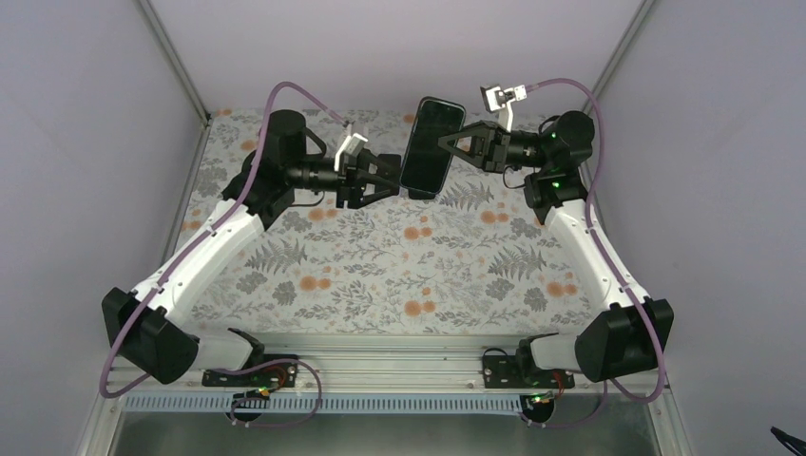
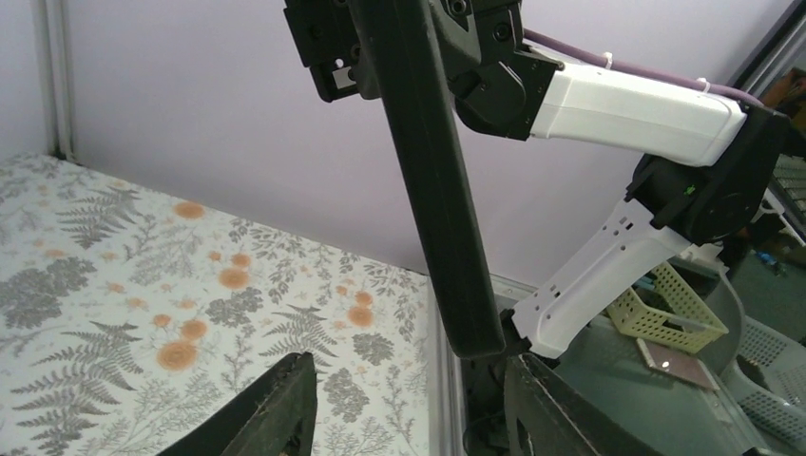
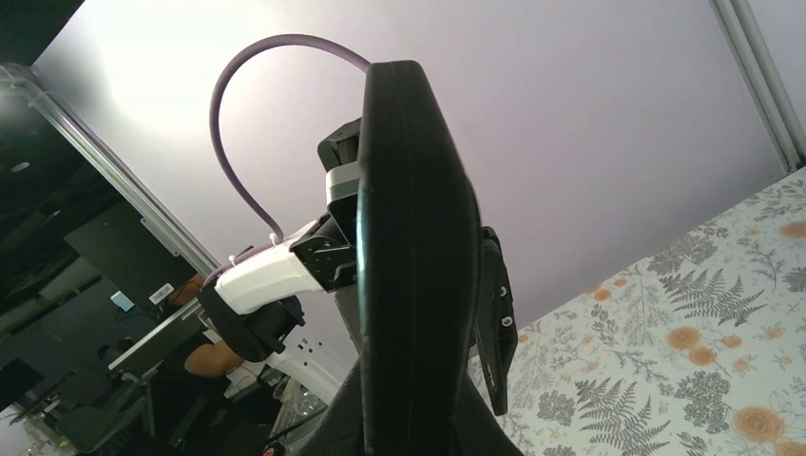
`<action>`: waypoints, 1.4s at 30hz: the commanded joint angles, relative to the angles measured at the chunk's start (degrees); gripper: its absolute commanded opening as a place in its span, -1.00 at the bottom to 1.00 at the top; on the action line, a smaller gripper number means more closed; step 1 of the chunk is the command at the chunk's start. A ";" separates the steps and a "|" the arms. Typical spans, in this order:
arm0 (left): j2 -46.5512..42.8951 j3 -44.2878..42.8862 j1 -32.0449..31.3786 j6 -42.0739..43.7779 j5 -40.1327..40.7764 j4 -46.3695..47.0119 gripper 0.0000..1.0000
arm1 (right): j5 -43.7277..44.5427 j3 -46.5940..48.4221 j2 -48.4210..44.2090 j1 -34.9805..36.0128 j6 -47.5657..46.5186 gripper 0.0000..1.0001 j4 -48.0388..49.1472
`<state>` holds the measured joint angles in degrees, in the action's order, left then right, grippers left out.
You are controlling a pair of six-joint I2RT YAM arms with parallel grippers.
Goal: Take the phone out of the phone case
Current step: Remove the phone case from the phone.
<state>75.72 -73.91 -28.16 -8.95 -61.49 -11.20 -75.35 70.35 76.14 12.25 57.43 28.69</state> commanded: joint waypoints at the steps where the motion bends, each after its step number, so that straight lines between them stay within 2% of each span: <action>1: 0.74 -0.65 -0.31 -0.49 -0.87 2.33 -0.07 | 1.45 -0.25 -1.32 -0.12 2.40 -0.92 4.26; 14: 0.82 0.07 -0.44 -3.78 -6.68 6.97 -0.25 | 1.34 -0.81 -0.89 0.24 2.49 -0.92 4.87; 28: 1.35 0.17 -0.40 -2.98 -2.09 5.37 -0.49 | 1.27 -1.24 -0.82 0.40 6.08 -0.92 8.58; 42: 2.44 -0.18 -0.07 -1.08 1.44 2.84 -0.83 | 0.74 -4.23 -0.82 1.35 20.07 -0.93 24.58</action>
<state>76.66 -73.91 -28.67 -12.12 -65.01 -6.74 -74.67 66.15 76.47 12.23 68.95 43.40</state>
